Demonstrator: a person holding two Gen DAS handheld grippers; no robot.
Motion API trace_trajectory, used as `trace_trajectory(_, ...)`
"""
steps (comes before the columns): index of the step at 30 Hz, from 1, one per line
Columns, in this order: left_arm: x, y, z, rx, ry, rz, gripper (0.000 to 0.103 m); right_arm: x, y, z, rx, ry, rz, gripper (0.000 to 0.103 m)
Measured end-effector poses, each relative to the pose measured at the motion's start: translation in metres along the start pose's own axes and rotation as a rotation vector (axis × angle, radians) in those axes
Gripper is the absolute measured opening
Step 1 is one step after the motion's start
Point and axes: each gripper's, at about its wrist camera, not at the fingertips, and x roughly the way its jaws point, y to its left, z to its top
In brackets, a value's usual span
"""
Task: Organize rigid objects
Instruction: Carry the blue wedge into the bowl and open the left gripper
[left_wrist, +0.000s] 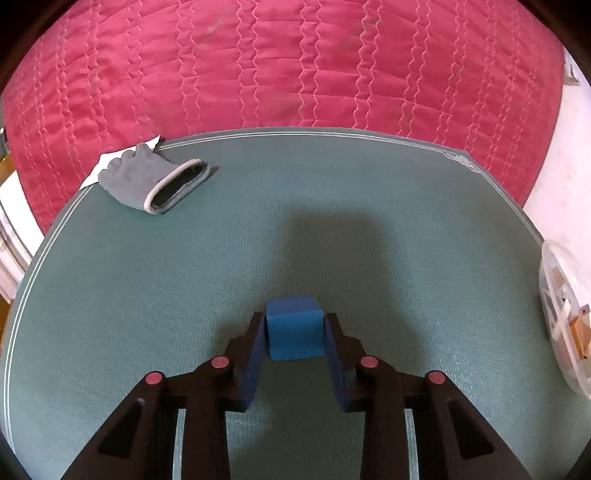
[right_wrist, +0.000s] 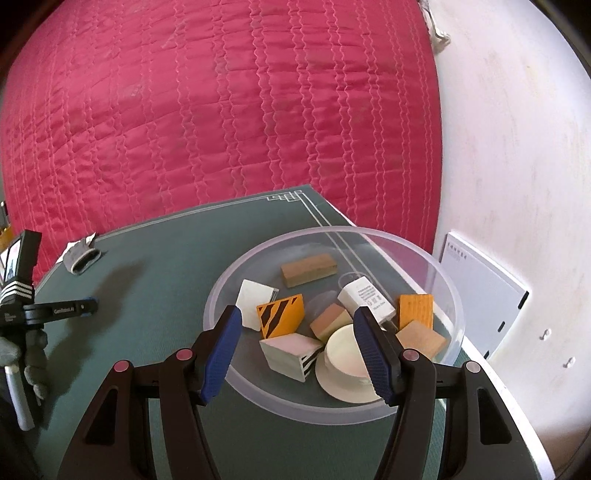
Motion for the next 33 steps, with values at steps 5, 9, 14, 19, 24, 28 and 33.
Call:
trace_trajectory(5,-0.004,-0.005,-0.001,-0.008,0.001,0.0,0.033,0.0,-0.009,0.002,0.035,-0.004,-0.013,0.064)
trace_trajectory(9,-0.013,-0.02,-0.002,0.014,-0.009,-0.036,0.033,-0.007,-0.025,0.008,0.079,-0.035,-0.047,0.064)
trace_trajectory(14,-0.027,-0.051,-0.003,0.066,-0.027,-0.1,0.033,-0.012,-0.05,0.012,0.11,-0.06,-0.112,0.064)
trace_trajectory(19,-0.041,-0.096,-0.006,0.144,-0.032,-0.178,0.033,-0.012,-0.072,0.011,0.161,-0.051,-0.151,0.064)
trace_trajectory(24,-0.053,-0.135,-0.007,0.2,-0.033,-0.255,0.033,-0.011,-0.076,0.011,0.175,-0.05,-0.141,0.064)
trace_trajectory(28,-0.06,-0.162,-0.006,0.244,-0.041,-0.298,0.033,-0.008,-0.078,0.01,0.18,-0.042,-0.127,0.064)
trace_trajectory(33,-0.065,-0.195,-0.005,0.289,-0.04,-0.338,0.033,-0.01,-0.082,0.008,0.204,-0.047,-0.12,0.064)
